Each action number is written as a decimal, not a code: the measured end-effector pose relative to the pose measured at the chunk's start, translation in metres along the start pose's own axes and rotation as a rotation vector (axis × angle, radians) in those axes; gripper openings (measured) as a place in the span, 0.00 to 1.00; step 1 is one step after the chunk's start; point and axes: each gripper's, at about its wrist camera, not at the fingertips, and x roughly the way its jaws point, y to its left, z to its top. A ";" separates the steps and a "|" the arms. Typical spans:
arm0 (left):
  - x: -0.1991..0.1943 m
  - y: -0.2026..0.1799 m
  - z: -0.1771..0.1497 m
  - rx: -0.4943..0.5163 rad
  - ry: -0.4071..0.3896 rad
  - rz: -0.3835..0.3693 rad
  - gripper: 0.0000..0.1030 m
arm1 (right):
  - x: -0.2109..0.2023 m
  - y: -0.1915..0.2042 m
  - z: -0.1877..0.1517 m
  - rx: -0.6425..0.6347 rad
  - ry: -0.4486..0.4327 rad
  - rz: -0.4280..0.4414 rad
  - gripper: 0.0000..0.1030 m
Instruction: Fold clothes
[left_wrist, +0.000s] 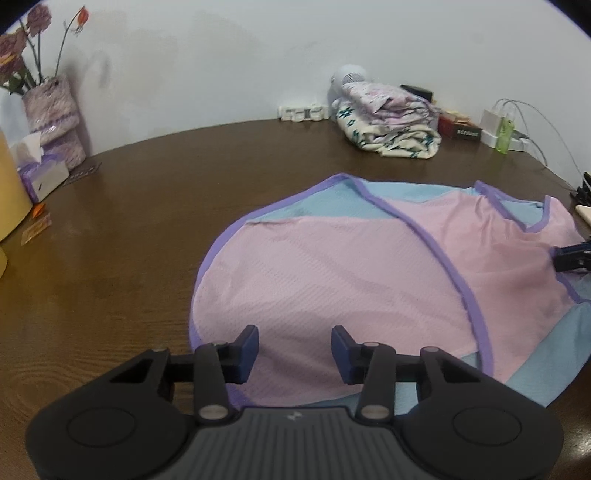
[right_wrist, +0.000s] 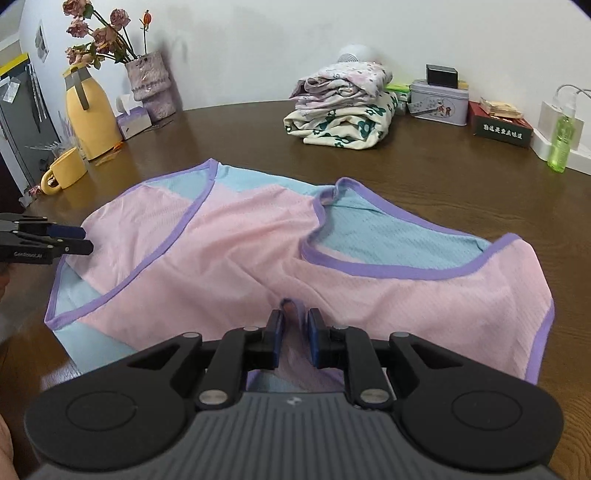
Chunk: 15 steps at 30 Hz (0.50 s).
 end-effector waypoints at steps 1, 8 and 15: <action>0.000 0.002 -0.001 -0.009 -0.002 -0.002 0.42 | -0.001 0.000 -0.002 -0.006 0.001 -0.007 0.15; -0.011 0.007 -0.006 -0.071 -0.042 -0.001 0.46 | -0.026 0.002 -0.006 0.034 -0.122 0.067 0.55; -0.054 -0.006 -0.021 -0.187 -0.190 -0.088 0.95 | -0.075 0.019 -0.023 0.046 -0.287 0.097 0.99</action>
